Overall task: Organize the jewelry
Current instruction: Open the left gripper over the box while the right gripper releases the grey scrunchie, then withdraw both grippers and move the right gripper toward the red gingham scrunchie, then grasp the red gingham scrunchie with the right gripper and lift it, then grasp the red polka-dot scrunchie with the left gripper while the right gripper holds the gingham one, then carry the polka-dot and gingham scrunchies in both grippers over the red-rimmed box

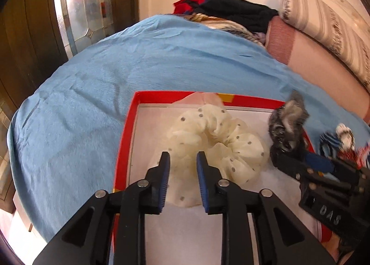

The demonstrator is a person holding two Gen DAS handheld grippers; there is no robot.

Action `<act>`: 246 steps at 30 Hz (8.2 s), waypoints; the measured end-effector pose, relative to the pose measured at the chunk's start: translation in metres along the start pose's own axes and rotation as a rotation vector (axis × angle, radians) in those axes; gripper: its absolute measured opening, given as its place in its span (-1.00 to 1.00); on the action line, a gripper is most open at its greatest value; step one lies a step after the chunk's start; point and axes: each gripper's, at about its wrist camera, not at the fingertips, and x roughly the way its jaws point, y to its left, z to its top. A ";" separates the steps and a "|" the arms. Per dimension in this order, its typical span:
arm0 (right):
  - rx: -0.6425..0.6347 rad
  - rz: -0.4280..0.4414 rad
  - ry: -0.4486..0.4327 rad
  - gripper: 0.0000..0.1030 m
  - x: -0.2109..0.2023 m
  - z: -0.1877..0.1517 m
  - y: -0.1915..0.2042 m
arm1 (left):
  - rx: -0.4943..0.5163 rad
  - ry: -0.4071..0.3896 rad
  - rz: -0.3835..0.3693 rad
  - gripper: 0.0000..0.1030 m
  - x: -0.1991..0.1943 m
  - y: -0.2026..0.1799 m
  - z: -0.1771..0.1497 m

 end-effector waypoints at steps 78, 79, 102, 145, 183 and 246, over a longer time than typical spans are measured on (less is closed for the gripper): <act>0.683 -0.226 -0.262 0.37 -0.180 -0.126 -0.338 | 0.317 -0.022 -0.376 0.36 -0.006 -0.266 -0.020; 0.692 -0.225 -0.255 0.37 -0.174 -0.125 -0.342 | 0.301 -0.013 -0.389 0.36 -0.002 -0.261 -0.019; 0.734 -0.320 -0.194 -0.73 -0.124 -0.114 -0.364 | 0.446 0.047 -0.436 0.47 0.045 -0.349 -0.036; 0.570 -0.283 -0.256 -0.73 -0.138 -0.104 -0.312 | 0.430 0.171 -0.499 -0.19 0.059 -0.332 -0.048; 0.340 -0.374 -0.274 -0.72 -0.139 -0.088 -0.235 | 0.372 -0.239 -0.315 -0.86 -0.029 -0.290 -0.017; -0.011 -0.148 -0.154 -0.71 -0.072 -0.077 0.031 | 0.042 -0.166 -0.017 -0.83 -0.051 -0.005 -0.038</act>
